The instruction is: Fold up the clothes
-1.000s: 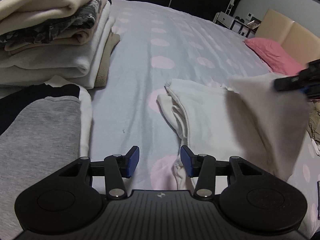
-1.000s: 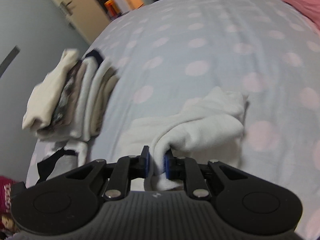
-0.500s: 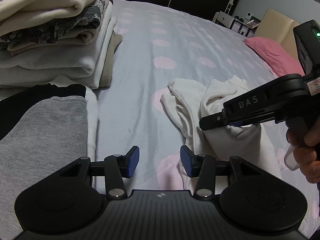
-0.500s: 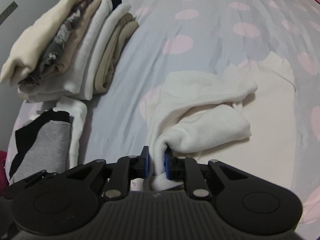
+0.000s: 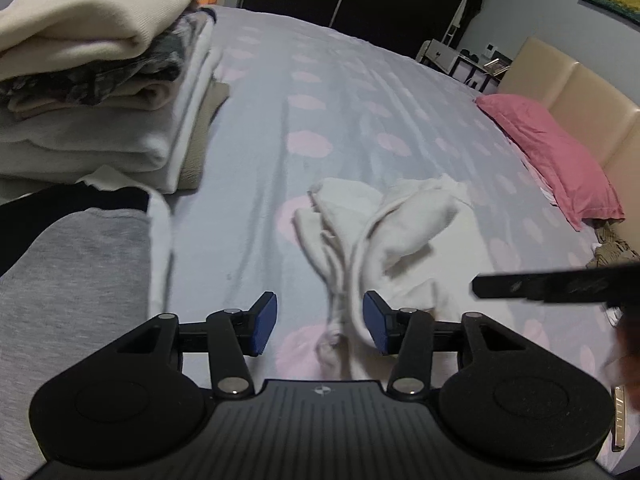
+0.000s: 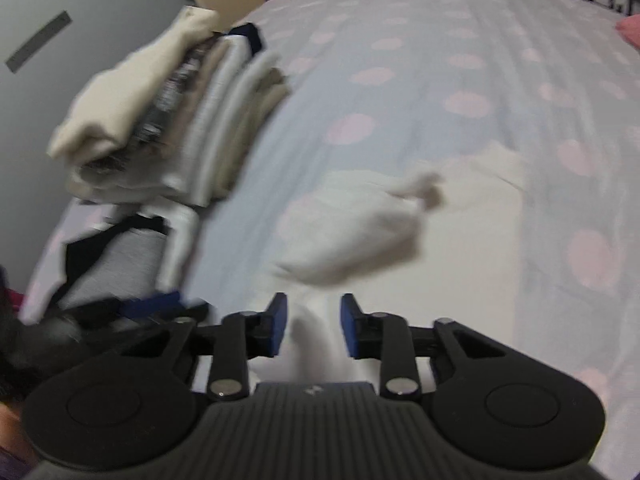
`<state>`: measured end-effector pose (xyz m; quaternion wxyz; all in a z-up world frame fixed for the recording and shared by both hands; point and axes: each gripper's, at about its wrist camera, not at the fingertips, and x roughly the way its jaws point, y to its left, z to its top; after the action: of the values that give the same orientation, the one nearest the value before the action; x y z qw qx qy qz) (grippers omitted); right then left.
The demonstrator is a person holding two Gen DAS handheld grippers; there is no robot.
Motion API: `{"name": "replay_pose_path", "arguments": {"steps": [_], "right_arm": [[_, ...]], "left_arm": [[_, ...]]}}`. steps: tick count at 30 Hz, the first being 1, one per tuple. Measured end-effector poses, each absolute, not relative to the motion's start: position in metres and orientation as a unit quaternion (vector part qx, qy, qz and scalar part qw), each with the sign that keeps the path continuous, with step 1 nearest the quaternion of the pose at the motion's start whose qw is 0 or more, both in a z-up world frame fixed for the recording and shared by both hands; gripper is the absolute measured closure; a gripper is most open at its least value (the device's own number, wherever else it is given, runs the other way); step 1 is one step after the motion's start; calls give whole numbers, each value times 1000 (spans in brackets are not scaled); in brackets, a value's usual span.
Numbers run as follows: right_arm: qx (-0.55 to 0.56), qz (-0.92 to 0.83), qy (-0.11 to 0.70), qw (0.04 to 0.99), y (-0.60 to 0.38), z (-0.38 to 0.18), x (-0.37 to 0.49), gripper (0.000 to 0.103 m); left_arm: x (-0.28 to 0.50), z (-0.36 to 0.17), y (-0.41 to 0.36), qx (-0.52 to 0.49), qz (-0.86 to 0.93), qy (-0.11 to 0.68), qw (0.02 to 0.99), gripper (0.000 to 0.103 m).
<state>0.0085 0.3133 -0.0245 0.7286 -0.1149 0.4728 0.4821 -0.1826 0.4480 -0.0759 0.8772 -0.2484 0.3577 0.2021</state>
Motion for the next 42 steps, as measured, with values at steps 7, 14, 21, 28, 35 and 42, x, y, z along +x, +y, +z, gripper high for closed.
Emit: {"name": "replay_pose_path", "arguments": {"steps": [7,14,21,28,35,42], "right_arm": [[-64,478,508,713,303,-78,-2,85],[-102,516,512,680,296,-101,-43,85],[-93,519,499,688,249,-90,-40,83],[-106,488,438,748,183,-81,-17,79],[-155,475,367,784,156,-86,-6,67],[-211,491,324,781,177,-104,-17,61]], "left_arm": [[-170,-71,438,-258,193,356,877,49],[-160,-86,425,-240,183,395,867,46],[-161,-111,413,-224,182,446,847,85],[-171,-106,409,-245,172,443,845,99],[-177,-99,405,-263,170,434,845,66],[-174,-107,407,-284,176,442,833,70]]}}
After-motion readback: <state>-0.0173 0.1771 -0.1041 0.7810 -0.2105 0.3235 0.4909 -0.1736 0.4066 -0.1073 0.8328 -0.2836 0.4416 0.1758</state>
